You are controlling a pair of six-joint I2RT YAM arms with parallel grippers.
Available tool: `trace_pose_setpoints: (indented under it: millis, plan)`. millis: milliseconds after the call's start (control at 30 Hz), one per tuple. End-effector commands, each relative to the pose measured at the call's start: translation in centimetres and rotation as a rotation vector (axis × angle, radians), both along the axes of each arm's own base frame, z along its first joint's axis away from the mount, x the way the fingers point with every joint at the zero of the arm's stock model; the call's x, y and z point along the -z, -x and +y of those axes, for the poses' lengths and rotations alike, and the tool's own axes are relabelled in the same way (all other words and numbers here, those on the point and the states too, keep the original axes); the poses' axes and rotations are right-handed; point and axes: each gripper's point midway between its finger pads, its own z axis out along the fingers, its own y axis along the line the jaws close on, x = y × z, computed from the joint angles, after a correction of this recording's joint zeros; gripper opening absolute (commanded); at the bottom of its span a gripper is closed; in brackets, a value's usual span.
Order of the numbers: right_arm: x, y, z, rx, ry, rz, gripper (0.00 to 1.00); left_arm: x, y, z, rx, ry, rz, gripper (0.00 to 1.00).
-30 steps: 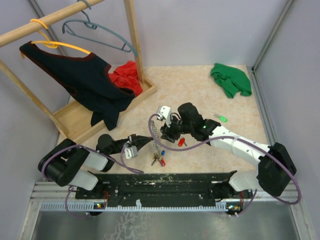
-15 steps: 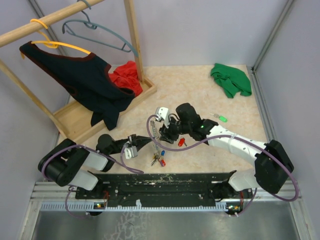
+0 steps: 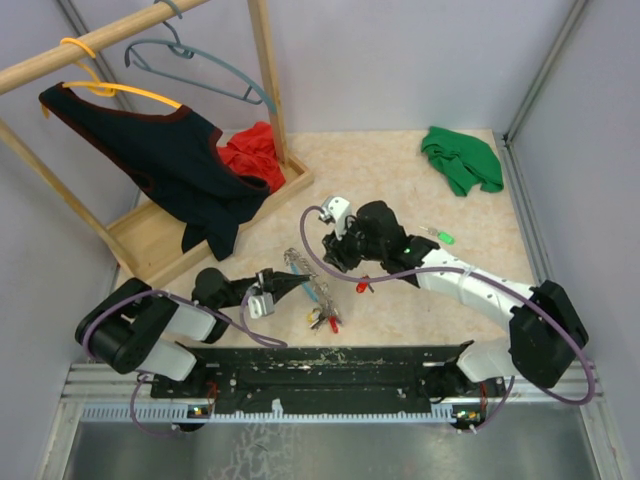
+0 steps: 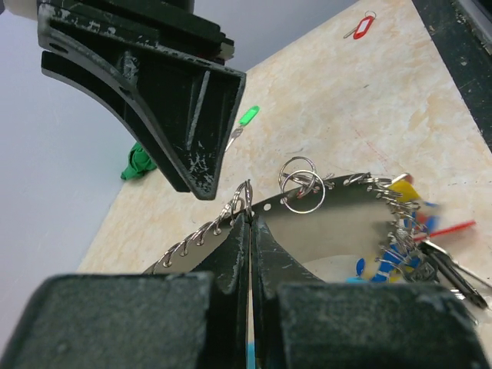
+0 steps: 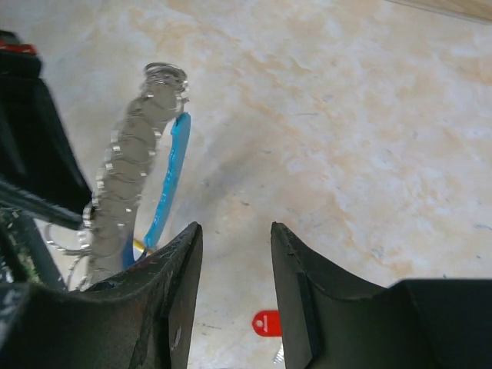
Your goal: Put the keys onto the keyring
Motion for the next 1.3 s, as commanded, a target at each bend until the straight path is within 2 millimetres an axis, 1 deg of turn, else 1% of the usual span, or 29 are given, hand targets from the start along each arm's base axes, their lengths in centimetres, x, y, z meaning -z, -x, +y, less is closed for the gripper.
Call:
trace_pose_setpoints:
  millis: [0, 67, 100, 167, 267, 300, 433, 500, 567, 667, 767, 967, 1100, 1267]
  plan:
    - [-3.3, -2.1, -1.5, 0.129, -0.055, -0.081, 0.41, -3.1, 0.5, -0.3, 0.029, 0.067, -0.120, 0.00]
    - [-3.3, -1.4, -1.8, 0.089, -0.040, -0.091, 0.41, -3.0, 0.4, -0.2, 0.022, 0.062, -0.119, 0.00]
    - [-3.3, -0.8, -1.7, 0.033, -0.028, -0.105, 0.41, -3.1, 0.3, -0.2, 0.018, 0.060, -0.121, 0.00]
    - [-3.5, 1.1, -1.3, -0.116, -0.024, -0.147, 0.40, -3.1, 0.2, -0.2, 0.014, 0.054, -0.119, 0.00]
    - [-3.3, 3.9, -0.6, -0.326, -0.031, -0.244, 0.29, -3.0, 0.0, -0.2, 0.003, 0.037, -0.112, 0.00]
    - [-3.4, 4.6, -0.4, -0.372, -0.032, -0.290, 0.28, -2.9, -0.1, -0.2, 0.000, 0.030, -0.113, 0.00]
    - [-4.3, 6.7, 1.0, -0.506, -0.048, -0.421, 0.27, -2.9, -0.3, -0.2, -0.012, 0.019, -0.118, 0.00]
    - [-4.7, 7.4, 1.6, -0.554, -0.068, -0.430, 0.26, -2.8, -0.3, -0.2, -0.014, 0.016, -0.115, 0.00]
    - [-4.5, 7.9, 2.1, -0.591, -0.074, -0.421, 0.25, -2.9, -0.3, -0.2, -0.014, 0.017, -0.116, 0.00]
    - [-3.9, 8.2, 2.6, -0.616, -0.065, -0.408, 0.20, -2.9, -0.3, -0.2, -0.015, 0.017, -0.116, 0.00]
    - [-3.4, 7.9, 2.9, -0.605, -0.058, -0.406, 0.12, -2.9, -0.2, -0.3, -0.009, 0.017, -0.116, 0.00]
    - [-3.2, 6.4, 3.0, -0.528, -0.045, -0.427, 0.12, -2.9, 0.0, -0.4, 0.002, 0.016, -0.117, 0.00]
    - [-3.2, 5.9, 3.0, -0.504, -0.046, -0.437, 0.13, -2.8, 0.1, -0.5, 0.010, 0.014, -0.115, 0.00]
    - [-2.8, 5.5, 2.9, -0.481, -0.027, -0.427, 0.15, -2.9, 0.1, -0.5, 0.012, 0.015, -0.118, 0.00]
